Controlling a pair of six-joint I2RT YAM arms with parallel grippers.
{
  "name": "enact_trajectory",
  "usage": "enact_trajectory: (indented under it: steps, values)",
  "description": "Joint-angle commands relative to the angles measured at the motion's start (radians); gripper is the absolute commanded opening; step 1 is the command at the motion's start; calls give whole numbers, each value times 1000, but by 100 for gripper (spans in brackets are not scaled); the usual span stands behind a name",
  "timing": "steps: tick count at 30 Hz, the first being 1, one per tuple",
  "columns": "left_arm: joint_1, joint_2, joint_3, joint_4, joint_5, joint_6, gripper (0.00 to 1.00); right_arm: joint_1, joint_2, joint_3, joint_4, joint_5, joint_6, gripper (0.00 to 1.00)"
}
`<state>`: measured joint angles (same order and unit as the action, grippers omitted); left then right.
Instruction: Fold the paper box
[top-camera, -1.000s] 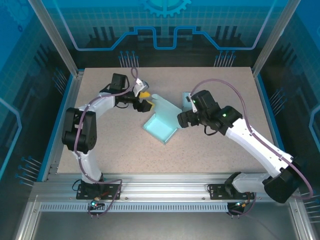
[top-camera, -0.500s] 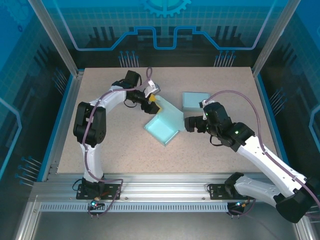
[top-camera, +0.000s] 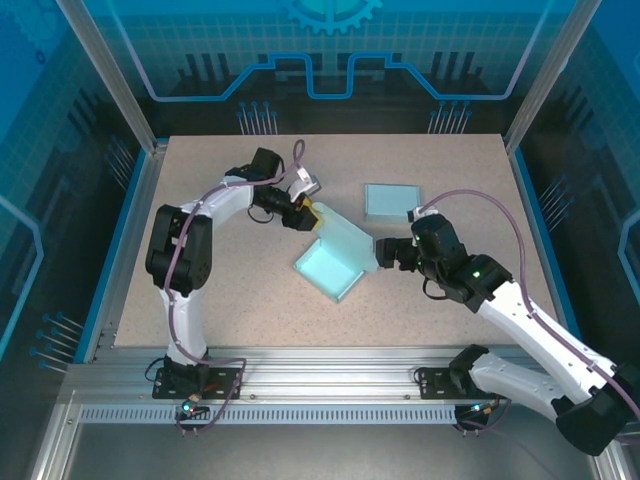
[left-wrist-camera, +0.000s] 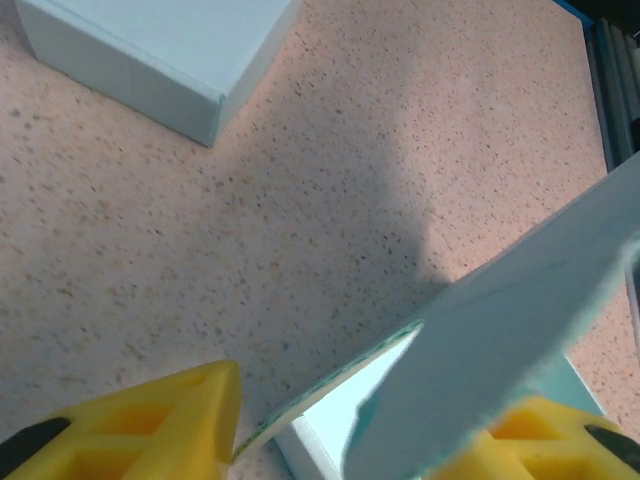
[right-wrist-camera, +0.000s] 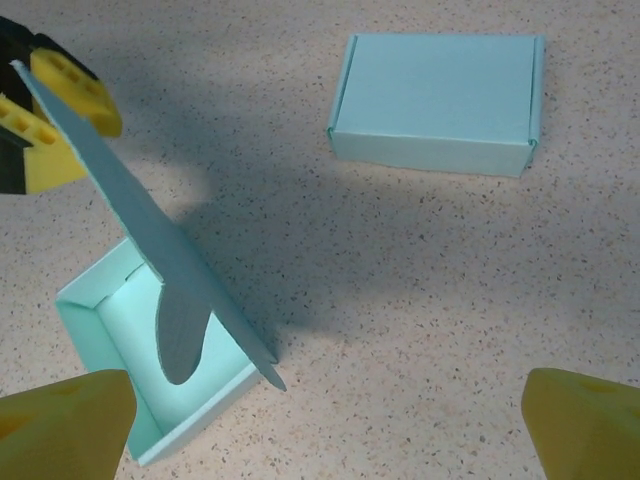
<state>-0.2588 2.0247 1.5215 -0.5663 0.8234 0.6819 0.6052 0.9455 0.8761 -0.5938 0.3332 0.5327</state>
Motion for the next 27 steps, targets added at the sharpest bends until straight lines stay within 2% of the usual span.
enact_trajectory:
  steps: [1,13,16,18,22,27]
  values:
    - [-13,-90,-70,36,13,-21,49,-13,-30,-42,7,15,34,100]
    - [-19,-340,-395,300,-51,-168,50,-74,-172,-185,34,-60,97,100]
    - [-19,-371,-456,382,-108,-201,57,-123,-222,-213,40,-91,114,100]
    - [-19,-365,-460,387,-148,-203,61,-175,-263,-231,51,-131,125,100]
    - [-20,-328,-431,361,-152,-182,65,-263,-326,-256,77,-224,126,100]
    - [-24,-286,-375,314,-150,-159,68,-299,-353,-273,88,-274,104,100]
